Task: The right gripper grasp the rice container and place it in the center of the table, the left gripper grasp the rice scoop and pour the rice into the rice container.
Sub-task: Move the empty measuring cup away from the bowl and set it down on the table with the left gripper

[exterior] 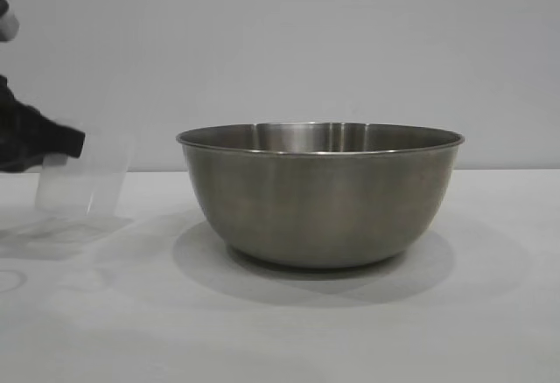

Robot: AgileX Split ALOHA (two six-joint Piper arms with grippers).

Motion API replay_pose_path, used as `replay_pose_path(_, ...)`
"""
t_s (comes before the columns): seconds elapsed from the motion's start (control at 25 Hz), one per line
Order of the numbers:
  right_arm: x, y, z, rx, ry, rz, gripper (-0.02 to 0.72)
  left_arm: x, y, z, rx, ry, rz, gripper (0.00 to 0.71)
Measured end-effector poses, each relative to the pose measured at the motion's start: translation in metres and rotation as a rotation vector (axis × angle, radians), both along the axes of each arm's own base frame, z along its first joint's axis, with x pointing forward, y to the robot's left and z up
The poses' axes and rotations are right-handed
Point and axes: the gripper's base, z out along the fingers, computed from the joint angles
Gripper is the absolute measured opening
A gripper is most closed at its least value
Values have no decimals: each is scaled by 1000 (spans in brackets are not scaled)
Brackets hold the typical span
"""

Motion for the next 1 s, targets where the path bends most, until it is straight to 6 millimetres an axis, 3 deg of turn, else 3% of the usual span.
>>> replay_pose_path(0.28,0,0,0,2,0,1,295,-10,2,-11,-3,52,5,0)
replay_pose_path(0.48,0,0,0,2,0,1,295,-23,5,-16,6,100,7,157)
replay_pose_path(0.52,0,0,0,2,0,1,295,-25,6,-16,6,105,8,153)
replay_pose_path(0.68,0,0,0,2,0,1,295,-32,9,-2,-31,83,43,153)
replay_pose_path(0.72,0,0,0,2,0,3,295,-33,11,3,-42,71,66,192)
replay_pose_path(0.88,0,0,0,2,0,9,295,-33,25,15,-117,39,221,178)
replay_pose_path(1.0,0,0,0,3,0,12,295,-29,39,19,-127,23,241,178)
